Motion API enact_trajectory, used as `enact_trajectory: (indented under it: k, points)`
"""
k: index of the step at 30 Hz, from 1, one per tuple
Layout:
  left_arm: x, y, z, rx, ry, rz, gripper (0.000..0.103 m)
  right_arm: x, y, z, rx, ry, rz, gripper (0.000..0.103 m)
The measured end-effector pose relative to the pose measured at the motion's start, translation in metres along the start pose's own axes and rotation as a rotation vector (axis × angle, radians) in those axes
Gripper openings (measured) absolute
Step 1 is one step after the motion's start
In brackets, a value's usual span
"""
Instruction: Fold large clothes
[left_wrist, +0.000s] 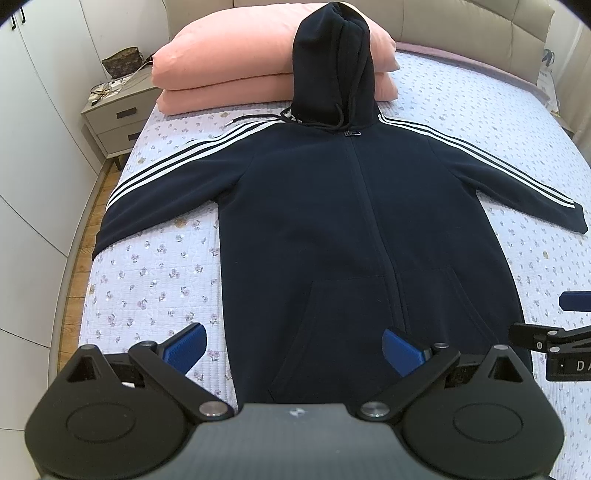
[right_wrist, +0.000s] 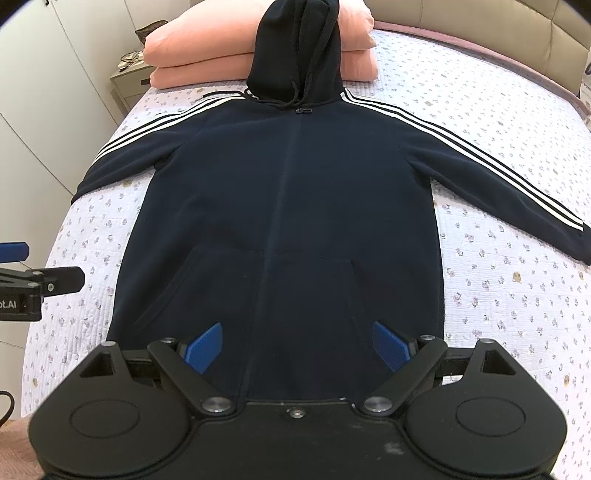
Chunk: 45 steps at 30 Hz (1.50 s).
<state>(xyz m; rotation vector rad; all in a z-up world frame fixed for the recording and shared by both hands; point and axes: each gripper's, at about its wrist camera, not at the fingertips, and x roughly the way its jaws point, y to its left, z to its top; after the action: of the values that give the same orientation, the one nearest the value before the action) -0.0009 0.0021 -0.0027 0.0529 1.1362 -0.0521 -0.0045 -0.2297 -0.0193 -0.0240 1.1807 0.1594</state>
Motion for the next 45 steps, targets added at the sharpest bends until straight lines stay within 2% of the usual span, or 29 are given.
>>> enact_trajectory:
  k: [45]
  points:
    - [0.0008, 0.0016, -0.0008, -0.019, 0.009, 0.0, 0.103, -0.0001, 0.0004, -0.0002, -0.009, 0.003, 0.001, 0.103]
